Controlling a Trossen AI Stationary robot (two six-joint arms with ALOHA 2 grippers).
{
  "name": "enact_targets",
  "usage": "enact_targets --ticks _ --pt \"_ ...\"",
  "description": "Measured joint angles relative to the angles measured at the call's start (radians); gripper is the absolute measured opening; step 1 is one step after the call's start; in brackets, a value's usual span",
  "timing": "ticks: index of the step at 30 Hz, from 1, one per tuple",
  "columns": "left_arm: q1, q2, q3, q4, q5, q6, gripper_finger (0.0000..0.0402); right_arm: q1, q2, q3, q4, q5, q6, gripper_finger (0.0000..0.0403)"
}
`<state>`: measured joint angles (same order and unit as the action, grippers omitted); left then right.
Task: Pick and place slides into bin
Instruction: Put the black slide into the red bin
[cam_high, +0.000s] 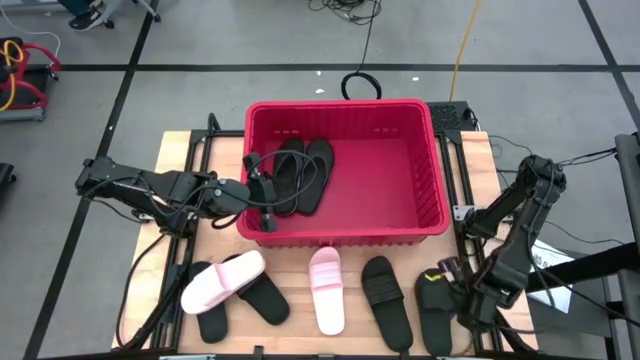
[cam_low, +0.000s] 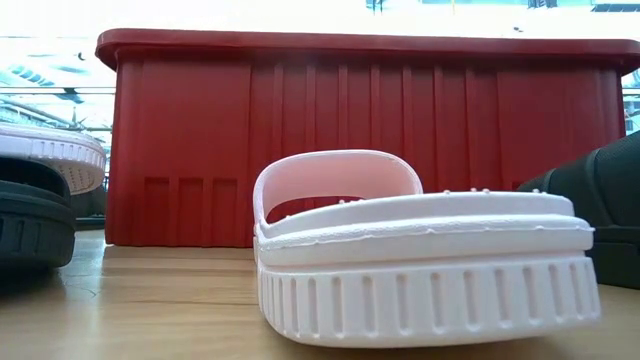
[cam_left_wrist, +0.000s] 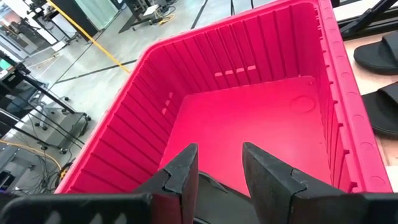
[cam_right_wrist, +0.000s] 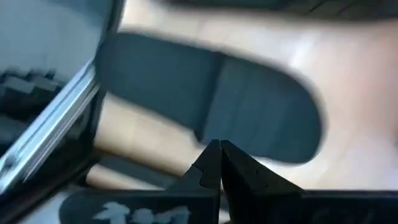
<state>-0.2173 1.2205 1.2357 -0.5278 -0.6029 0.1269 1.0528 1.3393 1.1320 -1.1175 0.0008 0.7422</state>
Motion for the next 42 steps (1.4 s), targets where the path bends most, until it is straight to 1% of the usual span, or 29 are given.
enact_targets --ticks 2,5,8,11,16,21,26,28,32,36,39,42 --pt "0.0 0.0 0.0 0.0 0.0 0.0 0.0127 0.013 -0.008 -0.015 0.004 -0.035 0.035 0.0" --pt "0.0 0.0 0.0 0.0 0.0 -0.005 0.0127 0.021 -0.012 -0.036 0.048 -0.048 0.109 0.0" --pt "0.0 0.0 0.0 0.0 0.0 -0.009 0.0127 0.045 -0.002 -0.064 0.132 -0.025 0.082 0.0" --pt "0.0 0.0 0.0 0.0 0.0 -0.013 0.0127 0.06 0.013 -0.092 0.174 -0.001 0.057 0.0" --pt "0.0 0.0 0.0 0.0 0.0 -0.034 0.0127 0.103 0.043 -0.102 0.168 0.035 0.082 0.0" --pt "0.0 0.0 0.0 0.0 0.0 -0.061 0.0127 0.154 0.049 -0.065 0.161 0.034 0.105 0.0" --pt "0.005 0.0 0.0 0.001 0.0 -0.094 0.0127 0.189 0.049 -0.028 0.163 0.078 0.167 0.0" --pt "0.011 0.0 0.0 0.001 0.0 -0.111 0.0127 0.194 0.049 -0.028 0.165 0.072 0.173 0.0" --pt "0.03 0.0 0.0 0.001 0.0 -0.135 0.0127 0.194 0.049 -0.028 0.17 0.012 0.173 0.0" --pt "0.043 0.0 0.0 0.001 0.001 -0.15 0.0127 0.194 0.049 -0.028 0.165 0.009 0.189 0.0001" --pt "0.048 0.0 0.0 0.001 0.001 -0.158 0.0127 0.192 0.049 -0.028 0.156 0.021 0.204 0.001" --pt "0.048 0.0 0.0 0.001 0.001 -0.159 0.0127 0.185 0.049 -0.028 0.123 0.022 0.204 0.0033"
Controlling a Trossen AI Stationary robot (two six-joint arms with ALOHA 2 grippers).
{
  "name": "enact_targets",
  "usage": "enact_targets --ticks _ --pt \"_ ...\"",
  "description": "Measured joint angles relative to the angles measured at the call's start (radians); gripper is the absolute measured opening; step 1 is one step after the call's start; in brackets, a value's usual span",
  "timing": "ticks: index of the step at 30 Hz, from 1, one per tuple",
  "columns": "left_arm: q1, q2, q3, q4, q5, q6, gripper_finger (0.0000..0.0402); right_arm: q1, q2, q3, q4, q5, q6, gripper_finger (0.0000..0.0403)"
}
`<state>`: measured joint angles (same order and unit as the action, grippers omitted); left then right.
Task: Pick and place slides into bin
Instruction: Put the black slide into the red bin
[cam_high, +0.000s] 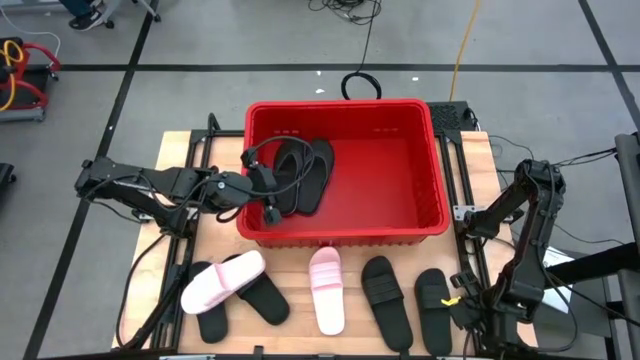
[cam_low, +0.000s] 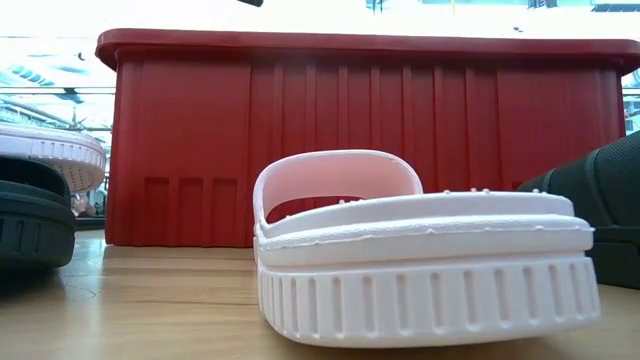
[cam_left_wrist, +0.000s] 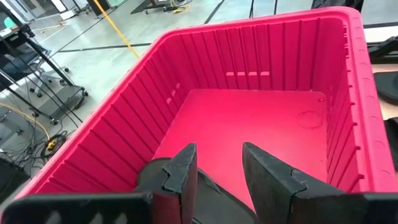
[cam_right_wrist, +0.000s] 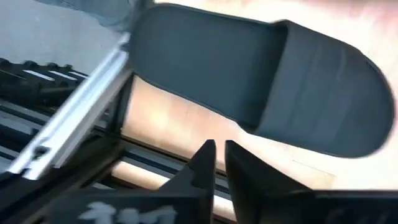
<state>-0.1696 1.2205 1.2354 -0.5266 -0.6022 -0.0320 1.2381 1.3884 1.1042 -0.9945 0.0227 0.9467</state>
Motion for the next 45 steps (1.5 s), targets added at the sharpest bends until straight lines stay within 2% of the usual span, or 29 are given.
enact_targets --ticks 5,9,14,20,27,31,39,45 --pt "0.0 0.0 0.0 0.0 0.002 -0.008 0.0127 -0.017 0.0 0.0 -0.054 0.039 0.001 0.0092" --pt "0.0 0.0 0.0 0.0 0.002 -0.016 0.0127 -0.021 -0.001 -0.011 -0.014 0.088 0.002 0.014" --pt "0.0 0.0 0.0 0.0 0.002 -0.017 0.0127 -0.021 -0.001 -0.078 0.04 0.082 0.002 0.0169" --pt "0.0 0.0 0.0 0.0 0.002 -0.027 0.0127 -0.028 -0.001 -0.157 0.086 0.108 0.168 0.0163" --pt "0.0 0.0 0.0 0.0 0.002 -0.027 0.0127 -0.028 -0.002 -0.211 0.248 0.12 0.215 0.0156" --pt "0.0 0.0 0.0 0.0 0.002 -0.03 0.0127 -0.027 -0.002 -0.214 0.211 0.148 0.269 0.0155" --pt "0.0 0.0 0.0 0.0 0.002 -0.052 0.0127 -0.027 -0.002 -0.213 0.165 0.161 0.246 0.0152" --pt "0.0 0.0 0.0 0.0 0.002 -0.056 0.0127 -0.027 -0.002 -0.213 0.072 0.165 0.255 0.0118"
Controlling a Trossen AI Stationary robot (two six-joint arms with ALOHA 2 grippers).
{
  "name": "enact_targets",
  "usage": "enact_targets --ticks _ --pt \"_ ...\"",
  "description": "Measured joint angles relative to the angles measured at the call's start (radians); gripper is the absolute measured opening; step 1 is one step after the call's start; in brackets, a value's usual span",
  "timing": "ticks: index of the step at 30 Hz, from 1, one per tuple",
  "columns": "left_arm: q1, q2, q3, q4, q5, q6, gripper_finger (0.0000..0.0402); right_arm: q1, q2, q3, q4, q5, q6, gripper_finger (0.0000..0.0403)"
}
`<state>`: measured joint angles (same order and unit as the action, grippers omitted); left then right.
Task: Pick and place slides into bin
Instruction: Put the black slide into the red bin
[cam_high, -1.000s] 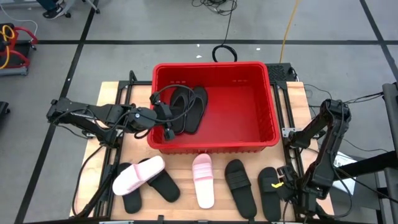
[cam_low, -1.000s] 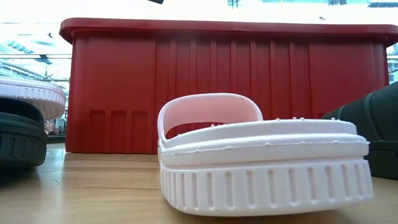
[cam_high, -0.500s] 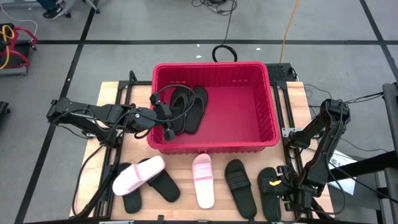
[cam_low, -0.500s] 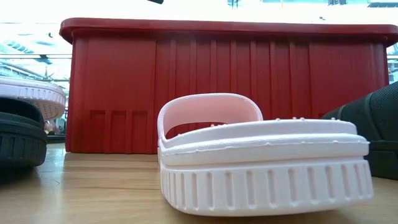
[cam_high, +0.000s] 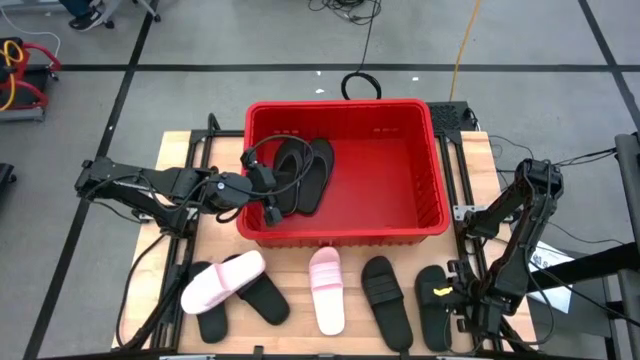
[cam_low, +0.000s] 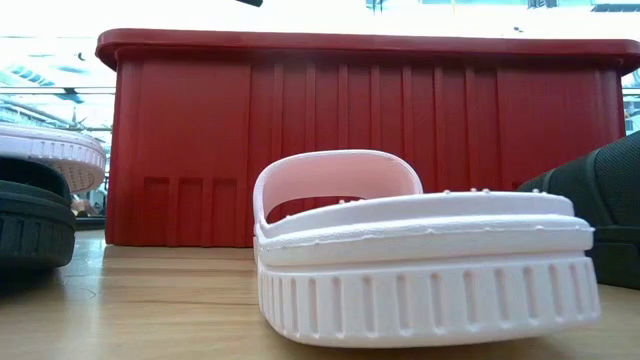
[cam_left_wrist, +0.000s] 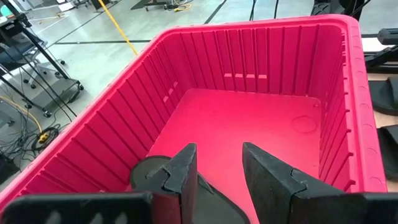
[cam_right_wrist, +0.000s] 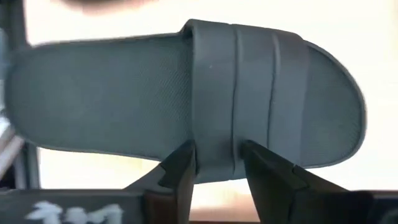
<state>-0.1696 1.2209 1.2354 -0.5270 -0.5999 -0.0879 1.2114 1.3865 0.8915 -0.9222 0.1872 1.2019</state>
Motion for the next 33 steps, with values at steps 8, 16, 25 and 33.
enact_targets --ticks 8,16,25,33 --pt "0.0 0.0 0.0 0.0 0.0 -0.002 0.0127 -0.003 0.0 0.001 -0.008 -0.001 -0.009 0.0068" --pt "0.0 0.0 0.0 0.0 0.0 -0.003 0.0127 -0.026 0.0 0.0 -0.032 -0.002 -0.01 0.002" --pt "0.0 0.0 0.0 0.0 0.0 -0.003 0.0127 -0.029 0.001 -0.002 -0.089 -0.001 -0.014 0.0002" --pt "0.0 0.0 0.0 0.001 0.0 -0.003 0.0127 -0.054 -0.006 0.017 -0.083 -0.057 0.016 0.0001"
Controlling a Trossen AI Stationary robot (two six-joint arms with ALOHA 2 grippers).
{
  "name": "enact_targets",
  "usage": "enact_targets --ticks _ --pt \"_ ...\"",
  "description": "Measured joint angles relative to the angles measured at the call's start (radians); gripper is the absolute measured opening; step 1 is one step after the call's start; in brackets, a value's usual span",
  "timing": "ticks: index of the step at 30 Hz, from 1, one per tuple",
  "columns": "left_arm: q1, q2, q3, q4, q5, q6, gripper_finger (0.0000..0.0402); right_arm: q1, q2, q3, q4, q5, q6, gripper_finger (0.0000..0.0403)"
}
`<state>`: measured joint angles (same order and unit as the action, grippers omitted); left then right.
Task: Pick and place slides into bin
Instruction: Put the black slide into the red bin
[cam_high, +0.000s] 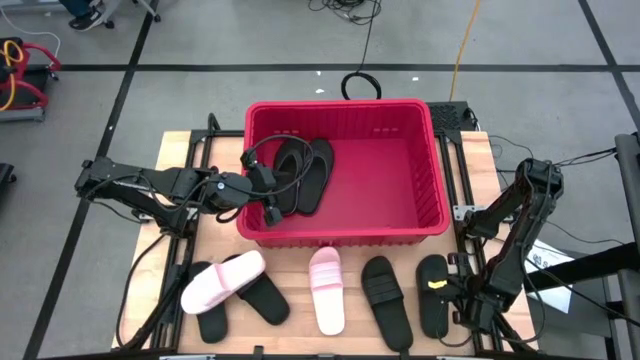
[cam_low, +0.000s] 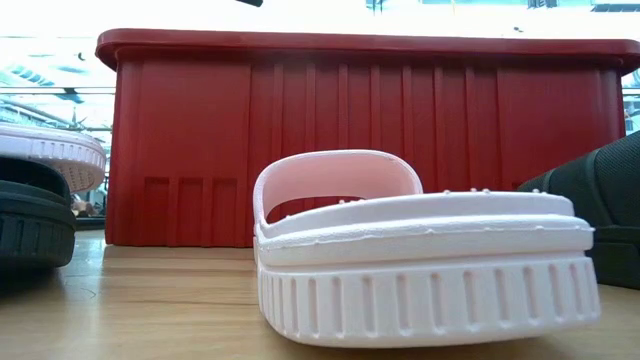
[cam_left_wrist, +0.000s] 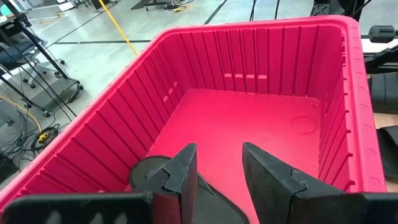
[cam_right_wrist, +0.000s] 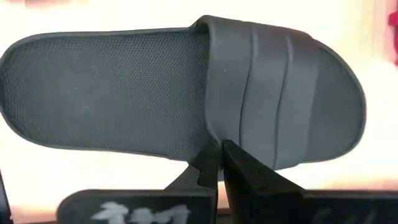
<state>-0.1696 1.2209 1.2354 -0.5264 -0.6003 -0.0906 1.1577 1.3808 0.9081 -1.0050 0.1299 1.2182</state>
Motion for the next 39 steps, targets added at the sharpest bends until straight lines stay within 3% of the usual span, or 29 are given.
enact_targets --ticks 13,30,39 --pt "0.0 0.0 0.0 0.0 0.016 0.007 0.0127 -0.072 -0.004 0.14 -0.107 -0.005 -0.005 0.0" --pt "0.0 0.0 0.0 0.0 0.043 0.007 0.0127 -0.086 -0.006 0.409 -0.305 -0.003 -0.028 0.0" --pt "0.0 0.0 0.0 0.0 0.085 0.007 0.0127 -0.085 -0.006 0.573 -0.388 -0.002 -0.123 0.0"
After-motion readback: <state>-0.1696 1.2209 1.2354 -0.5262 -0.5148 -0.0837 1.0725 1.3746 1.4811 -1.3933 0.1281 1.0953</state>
